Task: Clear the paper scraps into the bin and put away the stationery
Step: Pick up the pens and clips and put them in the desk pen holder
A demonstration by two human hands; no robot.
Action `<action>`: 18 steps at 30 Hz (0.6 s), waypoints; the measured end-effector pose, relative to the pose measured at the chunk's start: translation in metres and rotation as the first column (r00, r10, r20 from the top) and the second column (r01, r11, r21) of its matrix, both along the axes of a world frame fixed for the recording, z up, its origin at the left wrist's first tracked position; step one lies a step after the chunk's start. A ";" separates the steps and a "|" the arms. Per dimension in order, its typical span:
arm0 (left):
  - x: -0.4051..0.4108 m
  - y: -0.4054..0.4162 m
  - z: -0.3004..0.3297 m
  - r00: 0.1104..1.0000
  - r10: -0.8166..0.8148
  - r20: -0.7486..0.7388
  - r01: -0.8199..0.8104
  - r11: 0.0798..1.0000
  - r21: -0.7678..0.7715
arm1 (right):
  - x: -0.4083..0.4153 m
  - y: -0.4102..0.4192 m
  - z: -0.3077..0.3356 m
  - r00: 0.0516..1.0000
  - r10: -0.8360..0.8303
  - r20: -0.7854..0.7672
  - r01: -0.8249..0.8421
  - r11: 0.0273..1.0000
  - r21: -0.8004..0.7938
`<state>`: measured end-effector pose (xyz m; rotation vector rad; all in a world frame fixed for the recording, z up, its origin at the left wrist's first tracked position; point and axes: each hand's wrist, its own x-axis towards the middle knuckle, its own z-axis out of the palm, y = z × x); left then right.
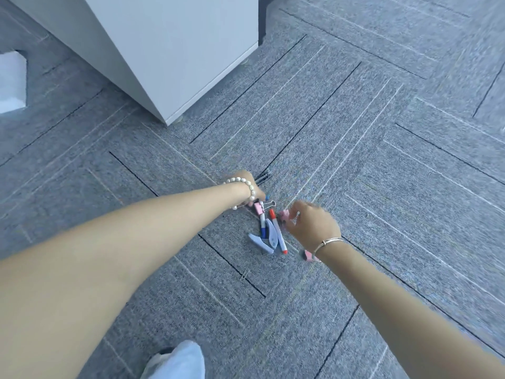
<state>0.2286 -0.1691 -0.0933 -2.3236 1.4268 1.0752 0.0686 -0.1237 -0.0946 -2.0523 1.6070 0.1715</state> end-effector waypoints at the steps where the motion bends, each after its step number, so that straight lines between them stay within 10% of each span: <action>1: -0.004 -0.001 -0.001 0.999 -0.020 0.025 0.021 1.000 -0.014 | -0.001 0.000 0.000 1.000 0.002 -0.002 -0.002 1.000 0.001; 9: -0.008 -0.007 -0.001 0.990 -0.130 0.052 0.136 0.984 -0.118 | -0.005 0.013 0.000 0.998 -0.028 0.056 0.035 0.989 -0.142; 18: 0.030 0.005 0.014 0.989 0.067 -0.134 -0.115 0.913 -0.390 | 0.002 0.029 -0.008 0.994 0.043 -0.098 -0.035 0.996 0.080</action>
